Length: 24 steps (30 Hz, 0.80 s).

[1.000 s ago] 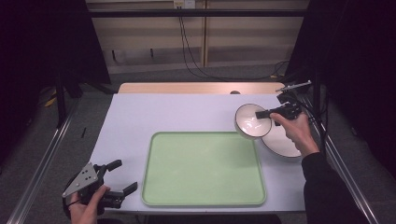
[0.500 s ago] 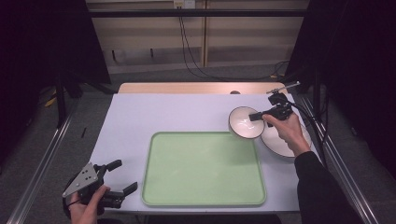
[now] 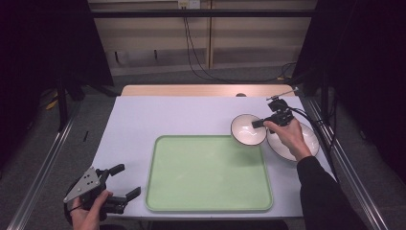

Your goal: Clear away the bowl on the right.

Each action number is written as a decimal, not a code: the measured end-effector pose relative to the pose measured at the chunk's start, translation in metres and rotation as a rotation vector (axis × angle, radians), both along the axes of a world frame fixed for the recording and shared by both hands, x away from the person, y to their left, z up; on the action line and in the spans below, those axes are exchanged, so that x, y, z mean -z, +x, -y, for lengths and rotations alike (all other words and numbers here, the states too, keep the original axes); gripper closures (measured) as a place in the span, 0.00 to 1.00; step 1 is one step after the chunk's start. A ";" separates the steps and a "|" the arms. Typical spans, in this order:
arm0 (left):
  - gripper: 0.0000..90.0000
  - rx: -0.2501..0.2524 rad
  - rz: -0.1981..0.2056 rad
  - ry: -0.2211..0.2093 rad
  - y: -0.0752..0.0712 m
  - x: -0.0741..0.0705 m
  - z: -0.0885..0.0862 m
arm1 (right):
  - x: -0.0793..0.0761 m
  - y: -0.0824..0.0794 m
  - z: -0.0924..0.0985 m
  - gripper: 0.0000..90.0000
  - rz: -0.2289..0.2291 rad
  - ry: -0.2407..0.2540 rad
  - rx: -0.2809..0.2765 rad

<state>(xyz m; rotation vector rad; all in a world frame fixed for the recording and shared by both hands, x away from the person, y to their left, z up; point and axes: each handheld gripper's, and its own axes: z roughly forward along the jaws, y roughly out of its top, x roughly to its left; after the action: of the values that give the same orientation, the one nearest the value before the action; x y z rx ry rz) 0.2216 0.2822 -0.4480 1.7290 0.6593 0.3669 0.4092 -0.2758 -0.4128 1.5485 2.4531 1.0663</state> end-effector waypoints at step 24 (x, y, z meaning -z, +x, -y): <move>0.01 0.009 0.006 0.021 0.000 0.000 -0.001 | 0.024 0.002 0.004 0.91 -0.043 -0.036 0.008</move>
<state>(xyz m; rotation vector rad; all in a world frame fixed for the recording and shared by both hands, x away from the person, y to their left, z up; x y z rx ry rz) 0.2219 0.2830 -0.4477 1.7493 0.6450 0.3739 0.4117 -0.2802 -0.4367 1.5857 2.4773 0.9923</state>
